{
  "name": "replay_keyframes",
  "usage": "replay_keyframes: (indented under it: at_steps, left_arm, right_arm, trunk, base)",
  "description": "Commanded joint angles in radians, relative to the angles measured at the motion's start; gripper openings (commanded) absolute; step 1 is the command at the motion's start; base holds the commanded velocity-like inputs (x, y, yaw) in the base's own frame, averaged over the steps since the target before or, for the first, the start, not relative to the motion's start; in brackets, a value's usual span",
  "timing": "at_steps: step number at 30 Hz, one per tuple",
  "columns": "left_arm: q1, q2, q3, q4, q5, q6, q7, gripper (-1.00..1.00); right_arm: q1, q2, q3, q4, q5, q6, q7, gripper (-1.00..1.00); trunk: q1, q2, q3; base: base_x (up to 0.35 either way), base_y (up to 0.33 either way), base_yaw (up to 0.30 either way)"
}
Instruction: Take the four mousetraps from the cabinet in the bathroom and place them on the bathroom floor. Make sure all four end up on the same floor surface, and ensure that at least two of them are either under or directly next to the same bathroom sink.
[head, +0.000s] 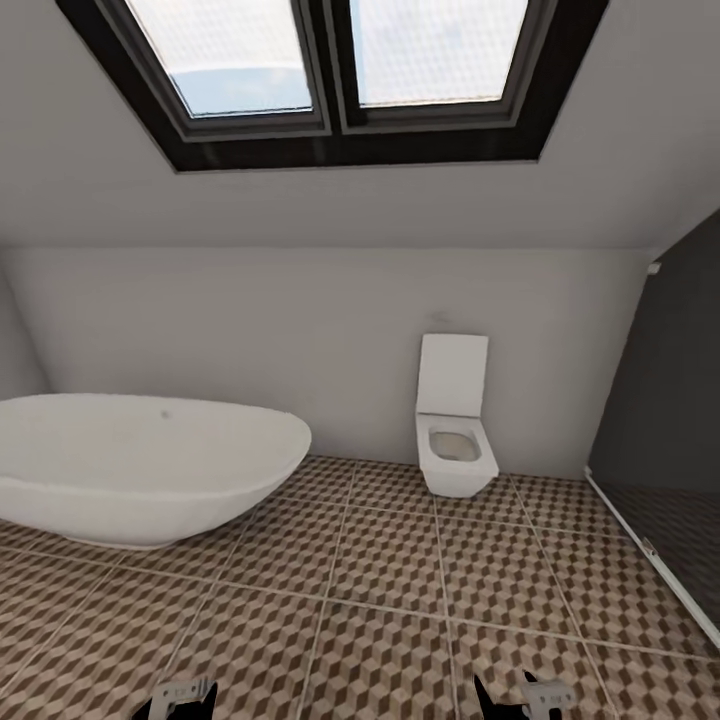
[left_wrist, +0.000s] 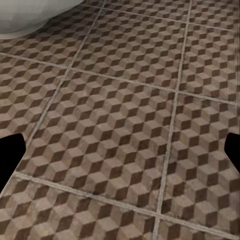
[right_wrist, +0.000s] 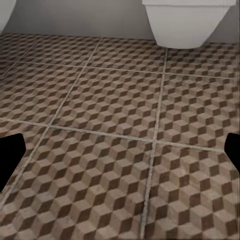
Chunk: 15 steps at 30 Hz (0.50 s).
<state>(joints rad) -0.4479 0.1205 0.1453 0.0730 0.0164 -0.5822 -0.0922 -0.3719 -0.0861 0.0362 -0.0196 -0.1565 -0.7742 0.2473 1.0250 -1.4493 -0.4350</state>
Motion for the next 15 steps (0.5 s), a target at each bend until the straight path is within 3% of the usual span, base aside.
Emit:
replay_keyframes:
  at_steps: [1,15]
  left_arm:
    - [-0.002,0.001,0.008,0.004,0.002,-0.005,-0.009,1.00]
    - [-0.002,0.001,0.008,0.004,0.002,-0.005,-0.009,1.00]
  right_arm:
    - [-0.001,0.000,0.004,0.001,-0.011,-0.002,0.007,1.00]
    - [-0.001,0.000,0.004,0.001,-0.011,-0.003,0.007,1.00]
  trunk:
    - [0.000,-0.001,-0.001]
    - [0.000,-0.001,0.007]
  base:
    - [0.000,0.000,-0.251]
    - [0.000,0.000,-0.253]
